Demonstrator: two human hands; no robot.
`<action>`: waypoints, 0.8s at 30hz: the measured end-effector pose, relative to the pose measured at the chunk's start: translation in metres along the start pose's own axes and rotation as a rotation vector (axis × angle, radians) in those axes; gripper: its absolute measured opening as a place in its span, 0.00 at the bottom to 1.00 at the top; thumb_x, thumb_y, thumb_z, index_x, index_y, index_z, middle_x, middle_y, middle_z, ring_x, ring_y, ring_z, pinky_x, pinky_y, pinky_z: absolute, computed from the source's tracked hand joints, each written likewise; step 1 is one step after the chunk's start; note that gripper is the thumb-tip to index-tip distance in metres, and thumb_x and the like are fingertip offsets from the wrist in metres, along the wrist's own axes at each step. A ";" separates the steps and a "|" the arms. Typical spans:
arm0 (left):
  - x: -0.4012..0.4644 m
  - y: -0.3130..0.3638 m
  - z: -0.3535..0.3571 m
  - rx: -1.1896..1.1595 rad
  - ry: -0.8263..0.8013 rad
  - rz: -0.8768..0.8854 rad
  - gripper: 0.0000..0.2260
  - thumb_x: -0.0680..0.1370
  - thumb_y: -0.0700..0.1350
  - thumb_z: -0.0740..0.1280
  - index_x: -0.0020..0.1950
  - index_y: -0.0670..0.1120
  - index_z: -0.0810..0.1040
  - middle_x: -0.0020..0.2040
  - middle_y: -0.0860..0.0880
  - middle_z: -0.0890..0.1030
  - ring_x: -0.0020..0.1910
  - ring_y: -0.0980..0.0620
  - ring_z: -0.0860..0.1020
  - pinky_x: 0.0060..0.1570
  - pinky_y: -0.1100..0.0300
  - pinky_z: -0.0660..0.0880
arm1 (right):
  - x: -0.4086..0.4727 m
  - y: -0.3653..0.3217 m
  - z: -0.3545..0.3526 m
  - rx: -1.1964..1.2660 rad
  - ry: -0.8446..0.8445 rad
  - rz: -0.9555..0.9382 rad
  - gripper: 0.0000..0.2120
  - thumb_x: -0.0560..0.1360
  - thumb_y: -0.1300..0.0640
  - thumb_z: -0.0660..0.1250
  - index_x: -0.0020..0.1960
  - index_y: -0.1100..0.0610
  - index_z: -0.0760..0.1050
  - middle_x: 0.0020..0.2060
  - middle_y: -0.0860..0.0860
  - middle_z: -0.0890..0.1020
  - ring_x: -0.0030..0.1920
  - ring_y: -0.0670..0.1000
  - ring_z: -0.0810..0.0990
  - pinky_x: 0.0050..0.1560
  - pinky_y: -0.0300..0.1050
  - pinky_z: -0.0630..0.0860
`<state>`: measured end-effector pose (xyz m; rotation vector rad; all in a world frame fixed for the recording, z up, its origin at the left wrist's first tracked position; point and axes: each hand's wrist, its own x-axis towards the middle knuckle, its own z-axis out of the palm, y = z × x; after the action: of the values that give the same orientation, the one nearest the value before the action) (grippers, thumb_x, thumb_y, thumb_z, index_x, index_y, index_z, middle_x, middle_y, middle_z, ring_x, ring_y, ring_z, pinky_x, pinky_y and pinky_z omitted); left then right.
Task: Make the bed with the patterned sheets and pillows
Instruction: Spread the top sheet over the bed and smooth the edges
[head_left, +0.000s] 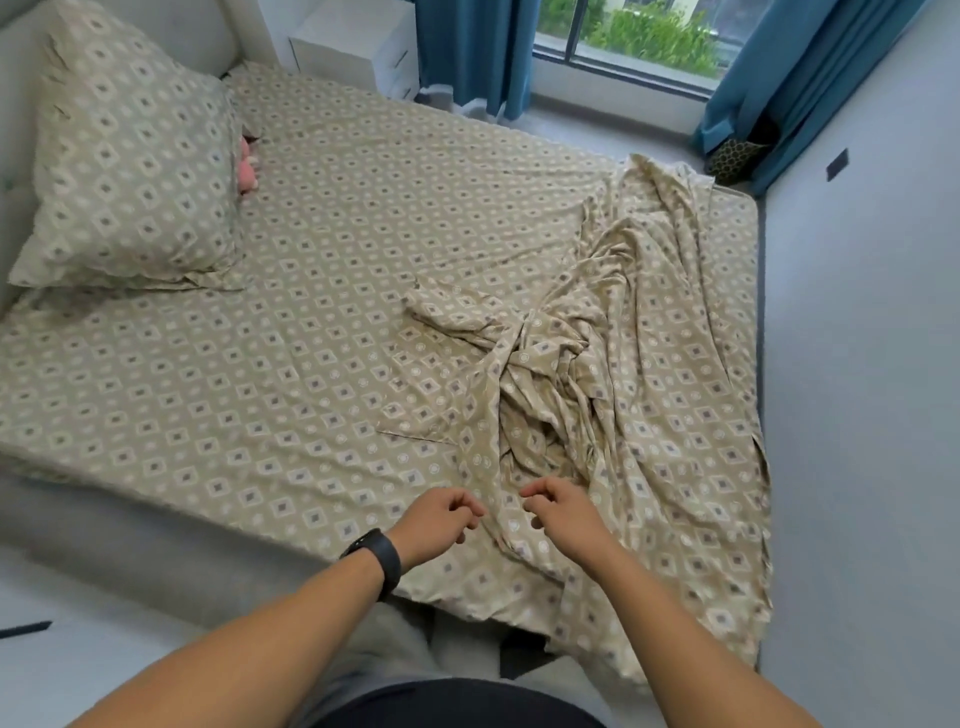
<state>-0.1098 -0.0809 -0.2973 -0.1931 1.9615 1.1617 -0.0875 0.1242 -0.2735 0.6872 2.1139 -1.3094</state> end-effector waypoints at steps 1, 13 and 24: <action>0.005 -0.002 -0.014 0.025 -0.026 0.003 0.11 0.81 0.37 0.60 0.48 0.46 0.81 0.47 0.47 0.82 0.40 0.52 0.78 0.41 0.62 0.76 | 0.003 -0.009 0.007 0.017 0.026 0.008 0.07 0.80 0.59 0.64 0.53 0.52 0.80 0.50 0.56 0.83 0.41 0.49 0.80 0.37 0.37 0.73; 0.028 0.037 -0.047 0.148 -0.160 0.078 0.11 0.82 0.38 0.58 0.54 0.40 0.80 0.50 0.45 0.82 0.40 0.51 0.78 0.36 0.67 0.74 | -0.009 0.000 0.022 0.084 0.185 0.120 0.08 0.80 0.59 0.63 0.51 0.48 0.79 0.48 0.50 0.83 0.46 0.51 0.81 0.47 0.47 0.78; 0.039 0.049 -0.018 0.076 -0.012 -0.047 0.10 0.82 0.36 0.59 0.54 0.38 0.80 0.49 0.45 0.82 0.40 0.52 0.78 0.34 0.69 0.73 | 0.119 0.043 -0.037 -0.130 0.057 0.099 0.22 0.80 0.56 0.59 0.74 0.55 0.72 0.69 0.55 0.75 0.53 0.53 0.80 0.53 0.47 0.78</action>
<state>-0.1698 -0.0570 -0.2894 -0.1906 1.9766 1.0538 -0.1508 0.1906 -0.3681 0.7720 2.1595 -1.1012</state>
